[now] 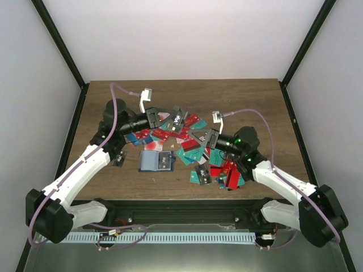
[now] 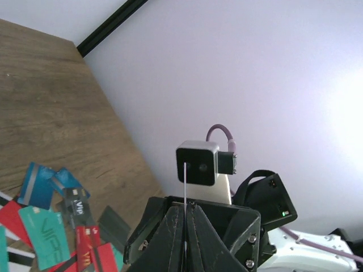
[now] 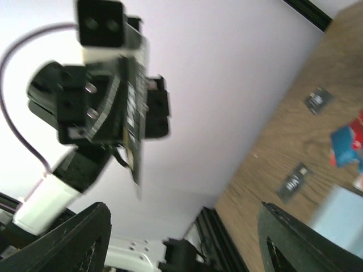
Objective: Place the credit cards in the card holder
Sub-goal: Insert the credit card into the card holder.
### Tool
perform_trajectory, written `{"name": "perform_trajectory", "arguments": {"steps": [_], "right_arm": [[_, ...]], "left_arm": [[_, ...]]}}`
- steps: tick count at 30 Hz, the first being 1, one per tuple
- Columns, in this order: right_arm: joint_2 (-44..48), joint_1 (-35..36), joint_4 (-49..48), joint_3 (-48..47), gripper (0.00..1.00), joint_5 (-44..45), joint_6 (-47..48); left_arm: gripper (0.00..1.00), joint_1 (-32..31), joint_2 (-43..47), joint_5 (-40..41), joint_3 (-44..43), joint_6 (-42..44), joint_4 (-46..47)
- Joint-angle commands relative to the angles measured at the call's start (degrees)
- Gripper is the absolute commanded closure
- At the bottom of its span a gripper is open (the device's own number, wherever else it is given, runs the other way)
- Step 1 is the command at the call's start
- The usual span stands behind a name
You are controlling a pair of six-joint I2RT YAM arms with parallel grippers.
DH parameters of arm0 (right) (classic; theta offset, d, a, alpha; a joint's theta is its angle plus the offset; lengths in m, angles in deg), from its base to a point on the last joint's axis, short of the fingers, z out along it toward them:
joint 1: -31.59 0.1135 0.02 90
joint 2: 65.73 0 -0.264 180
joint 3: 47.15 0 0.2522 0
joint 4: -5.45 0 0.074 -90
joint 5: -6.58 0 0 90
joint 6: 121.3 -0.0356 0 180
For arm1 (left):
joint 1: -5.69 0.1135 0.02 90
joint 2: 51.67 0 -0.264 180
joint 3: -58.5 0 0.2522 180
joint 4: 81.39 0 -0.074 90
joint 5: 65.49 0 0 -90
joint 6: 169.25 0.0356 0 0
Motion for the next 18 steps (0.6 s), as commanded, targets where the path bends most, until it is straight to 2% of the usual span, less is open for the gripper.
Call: {"name": "perform_trajectory", "arguments": {"steps": [1,6,9,15,18], "right_arm": [[-2.72,1.10,-10.40,-5.70,0.29,2.22,-5.57],[-5.85,1.44,-10.67,-9.86,0.33,3.26,-6.64],[-7.39,1.44,-9.46,-12.07,0.40,3.11,-6.51],[-10.30,1.49,-9.24,-14.95,0.66,1.68,-6.78],[-11.38,1.48,-9.50,-15.83,0.84,0.52,-7.03]], "left_arm": [[0.96,0.34,0.65,0.32,1.55,-8.87,10.95],[0.96,0.32,0.72,0.69,1.39,-9.14,11.77],[0.96,0.34,0.56,0.56,1.47,-9.15,11.82],[0.96,0.29,0.83,0.75,1.93,-9.02,12.16],[0.96,0.29,0.80,1.03,2.00,-8.96,12.20]]}}
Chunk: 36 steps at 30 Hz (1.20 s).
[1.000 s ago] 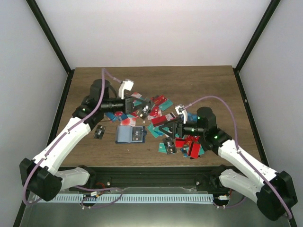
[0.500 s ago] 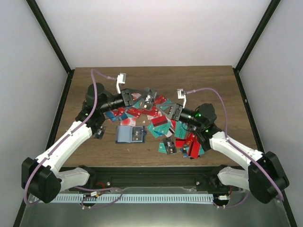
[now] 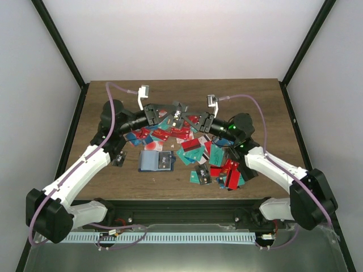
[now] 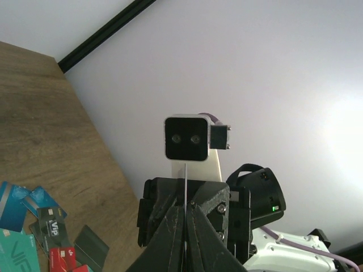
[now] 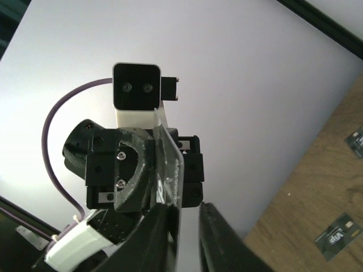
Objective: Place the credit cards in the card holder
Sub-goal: Insert the credit card into the card holder.
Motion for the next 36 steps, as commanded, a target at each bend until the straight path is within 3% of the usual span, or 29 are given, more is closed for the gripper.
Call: {"name": "perform_trajectory", "arguments": {"steps": [1,3,6,7,10,13,19,24,36], "right_arm": [[-1.25,0.47,-1.40,-3.16,0.91,-1.64,0.27],[-1.41,0.47,-1.35,-3.19,0.99,-1.93,0.35],[-1.37,0.41,-0.27,-2.36,0.99,-1.87,0.40],[-1.36,0.46,1.11,-2.17,0.99,-1.63,0.74],[-1.68,0.42,7.10,-1.30,0.99,-0.52,2.95],[-3.05,0.66,12.16,0.12,0.99,0.57,4.93],[-9.59,5.56,18.44,1.46,0.99,4.04,6.33],[-17.15,8.84,17.95,2.23,0.99,4.80,3.32],[-28.72,10.23,21.47,-5.01,0.99,3.99,7.09]], "left_arm": [[0.96,0.25,0.82,0.68,0.63,-0.34,2.20],[0.96,0.25,0.82,0.93,0.80,-0.25,2.03],[0.95,0.25,1.05,1.67,0.79,1.20,-0.24],[0.92,0.33,1.27,2.00,0.62,2.34,-2.02],[0.66,0.89,2.01,4.80,-1.40,8.05,-14.65],[0.55,3.30,1.38,6.47,-2.74,14.89,-30.32],[0.57,9.09,1.78,16.29,1.25,24.02,-49.16],[0.69,12.08,-0.83,23.41,3.83,28.82,-57.31],[0.70,12.55,-8.31,26.39,8.44,32.20,-57.36]]}}
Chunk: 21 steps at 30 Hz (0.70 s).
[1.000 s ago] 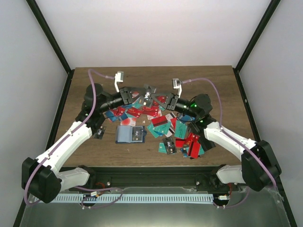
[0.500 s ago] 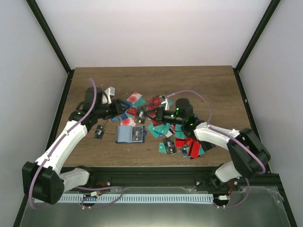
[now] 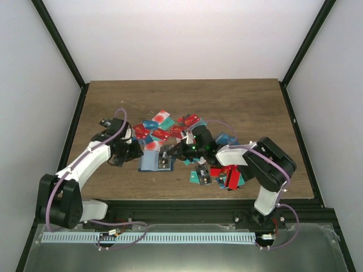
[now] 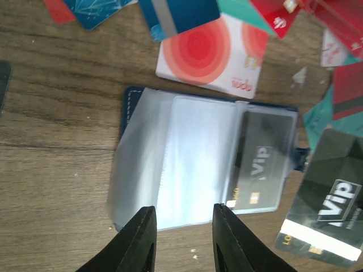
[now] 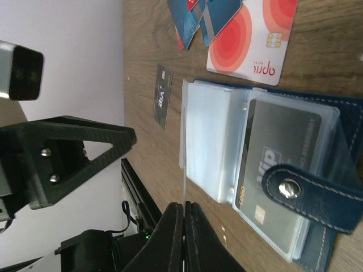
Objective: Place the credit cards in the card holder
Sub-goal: Insert the credit card into the card holder.
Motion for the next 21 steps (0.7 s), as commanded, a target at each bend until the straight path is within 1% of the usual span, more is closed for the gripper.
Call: {"name": "perform_trajectory", "arguments": {"steps": [1,6,12,17,21], "right_arm": [[-2.97,0.75,1.31,-4.42,0.99,0.11,2.54],[-6.12,0.89,2.38,-6.59,0.99,0.06,3.89],[-9.13,1.05,3.47,-8.44,0.99,-0.08,5.44],[-10.96,1.04,3.54,-9.07,0.99,-0.53,5.84],[-11.92,1.07,2.80,-9.72,0.99,-0.91,5.62]], "left_arm": [[0.70,0.33,-2.76,1.85,0.71,2.68,-0.24],[0.68,0.29,-5.88,1.50,0.78,3.79,0.97],[0.67,0.29,-8.40,1.11,0.90,4.50,2.92],[0.73,0.28,-10.60,1.77,0.84,5.53,3.32],[0.79,0.28,-11.40,2.86,1.19,5.76,3.28]]}}
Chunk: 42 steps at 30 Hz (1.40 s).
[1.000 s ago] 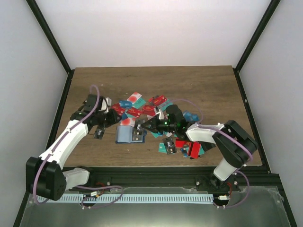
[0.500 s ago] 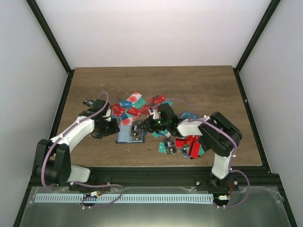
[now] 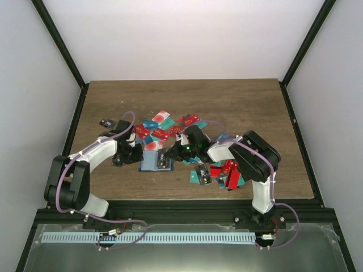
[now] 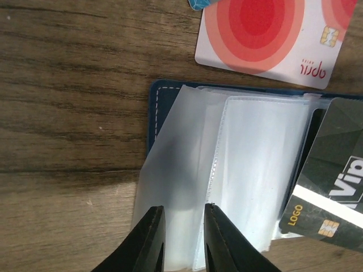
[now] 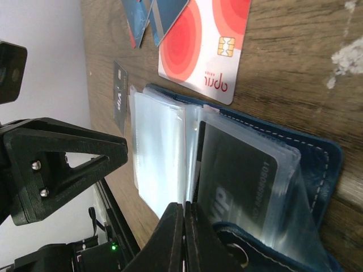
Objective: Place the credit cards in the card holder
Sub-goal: Insert the credit card into the card holder.
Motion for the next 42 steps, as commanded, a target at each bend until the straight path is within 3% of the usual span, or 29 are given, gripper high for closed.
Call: {"name": "perform_trajectory", "arguments": {"steps": [1,23,32,42], "right_arm": [[-1.54,0.54,-0.63,-2.56,0.99,-0.83,0.71],[-6.60,1.11,-6.80,-4.22,0.99,-5.79,-6.20],[-5.97,1.11,-8.75,-4.24,0.99,-6.92,-7.71],[-7.67,1.66,-11.68,-4.39,0.99,-7.49,-9.02]], "left_arm": [[0.80,0.28,-0.61,1.88,0.60,1.02,0.77],[0.90,0.29,-3.07,0.70,2.82,1.36,2.37],[0.90,0.29,-2.49,2.65,2.44,0.86,0.85],[0.84,0.30,-0.51,5.23,0.34,0.39,-2.43]]}}
